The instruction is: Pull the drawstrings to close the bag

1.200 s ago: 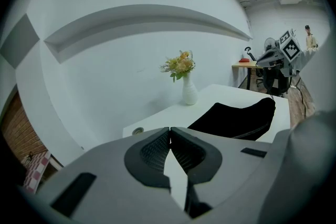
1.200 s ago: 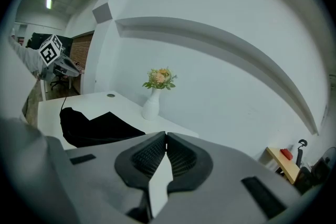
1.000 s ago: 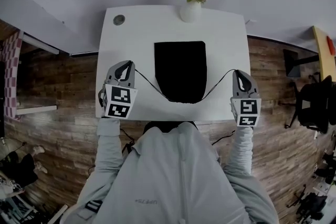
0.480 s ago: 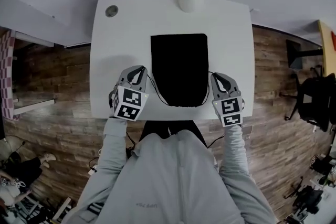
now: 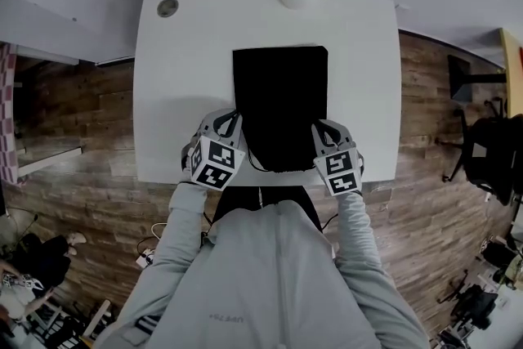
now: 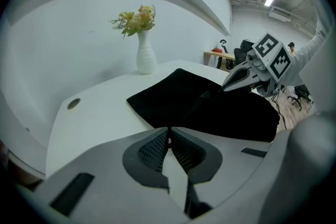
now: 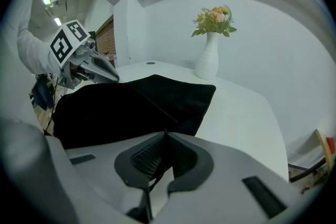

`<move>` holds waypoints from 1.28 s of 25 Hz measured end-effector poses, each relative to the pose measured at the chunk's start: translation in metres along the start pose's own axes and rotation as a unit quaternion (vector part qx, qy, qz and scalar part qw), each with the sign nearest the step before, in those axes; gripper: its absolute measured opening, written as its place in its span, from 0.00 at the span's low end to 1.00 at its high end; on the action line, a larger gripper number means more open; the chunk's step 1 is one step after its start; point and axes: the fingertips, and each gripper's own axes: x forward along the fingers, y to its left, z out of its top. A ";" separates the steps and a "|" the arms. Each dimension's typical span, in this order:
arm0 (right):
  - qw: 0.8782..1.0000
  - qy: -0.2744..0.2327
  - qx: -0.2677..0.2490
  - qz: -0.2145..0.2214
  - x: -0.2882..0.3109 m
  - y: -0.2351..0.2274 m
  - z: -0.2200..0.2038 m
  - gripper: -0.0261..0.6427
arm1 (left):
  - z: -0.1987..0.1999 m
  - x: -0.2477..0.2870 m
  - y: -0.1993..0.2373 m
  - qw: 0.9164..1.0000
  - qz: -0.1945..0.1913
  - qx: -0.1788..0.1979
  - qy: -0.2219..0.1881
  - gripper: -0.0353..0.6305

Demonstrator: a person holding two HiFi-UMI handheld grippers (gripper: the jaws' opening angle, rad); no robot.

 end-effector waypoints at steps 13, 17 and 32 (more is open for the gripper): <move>0.999 -0.025 0.027 -0.017 -0.017 -0.003 0.007 0.11 | 0.000 -0.011 0.002 1.000 0.015 -0.008 -0.020 0.10; 0.997 -0.050 0.055 -0.025 -0.034 -0.009 0.016 0.16 | 0.007 -0.021 0.006 0.999 0.022 -0.006 -0.029 0.22; 0.979 -0.184 0.056 -0.066 -0.107 -0.045 0.098 0.19 | 0.082 -0.083 0.030 0.989 0.084 0.014 -0.122 0.25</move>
